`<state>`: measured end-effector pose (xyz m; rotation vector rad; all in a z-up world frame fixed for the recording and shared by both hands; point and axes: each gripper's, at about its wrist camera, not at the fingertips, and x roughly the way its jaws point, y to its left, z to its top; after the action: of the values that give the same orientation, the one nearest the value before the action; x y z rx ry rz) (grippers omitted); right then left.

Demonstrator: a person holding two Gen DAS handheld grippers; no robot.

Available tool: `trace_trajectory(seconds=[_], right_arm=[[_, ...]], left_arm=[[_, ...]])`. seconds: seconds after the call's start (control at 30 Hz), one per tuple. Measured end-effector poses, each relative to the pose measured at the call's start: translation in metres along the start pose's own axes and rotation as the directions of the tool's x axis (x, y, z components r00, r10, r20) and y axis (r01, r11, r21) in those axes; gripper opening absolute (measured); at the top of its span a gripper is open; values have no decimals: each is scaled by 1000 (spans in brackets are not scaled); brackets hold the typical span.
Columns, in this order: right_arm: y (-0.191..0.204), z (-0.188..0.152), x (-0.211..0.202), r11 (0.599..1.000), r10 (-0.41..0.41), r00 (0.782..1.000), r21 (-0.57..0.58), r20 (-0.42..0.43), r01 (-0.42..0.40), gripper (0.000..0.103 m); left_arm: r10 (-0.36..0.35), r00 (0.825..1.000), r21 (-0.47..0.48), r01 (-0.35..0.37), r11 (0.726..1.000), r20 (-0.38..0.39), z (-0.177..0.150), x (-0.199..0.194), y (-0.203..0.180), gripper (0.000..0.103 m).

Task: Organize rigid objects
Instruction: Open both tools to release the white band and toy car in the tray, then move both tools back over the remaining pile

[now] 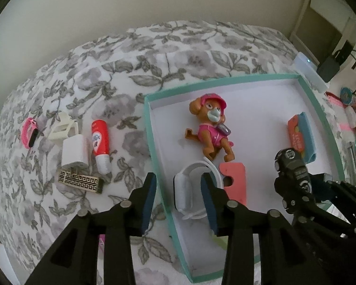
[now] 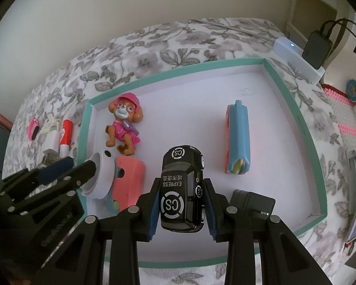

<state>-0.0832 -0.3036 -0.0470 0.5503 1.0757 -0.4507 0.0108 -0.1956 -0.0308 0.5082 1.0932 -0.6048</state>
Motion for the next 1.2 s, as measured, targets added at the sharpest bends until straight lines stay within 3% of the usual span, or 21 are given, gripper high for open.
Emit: trace_trajectory(seconds=[0.17,0.43,0.5,0.57,0.6,0.67,0.8,0.93,1.0,1.2], right_arm=[[-1,-1,-1,1000,-8,1000,4,6,8,50],[1,1,-12,1000,-26,998,-4,50,27,52],[2,1,-15,999,-32,997,-5,68,32,62],[3,2,-17,999,-35,996,-7,79,35,64],[3,2,-17,999,-35,996,-7,82,35,66],[4,1,-16,999,-36,996,-5,85,36,72],[6,1,-14,999,-39,995,-7,88,40,80],[8,1,-14,999,-42,994,-8,98,43,89],[9,1,-13,999,-45,994,-8,104,46,101],[14,0,-13,998,-59,991,-25,119,63,103]], left_arm=[[-1,1000,-19,1,1000,8,1,-4,6,49],[44,999,-81,-43,996,12,1,-6,25,55],[62,998,-95,-60,994,13,1,-6,31,56],[80,997,-109,-78,991,13,0,-5,37,58],[87,996,-113,-85,990,13,0,-5,39,62],[107,994,-127,-105,986,12,-1,-5,45,80],[122,992,-141,-120,983,12,-2,-3,54,81],[155,988,-155,-152,976,10,-4,0,62,91],[162,987,-162,-158,974,9,-5,1,66,91],[170,985,-181,-162,970,30,-6,-1,78,92]])
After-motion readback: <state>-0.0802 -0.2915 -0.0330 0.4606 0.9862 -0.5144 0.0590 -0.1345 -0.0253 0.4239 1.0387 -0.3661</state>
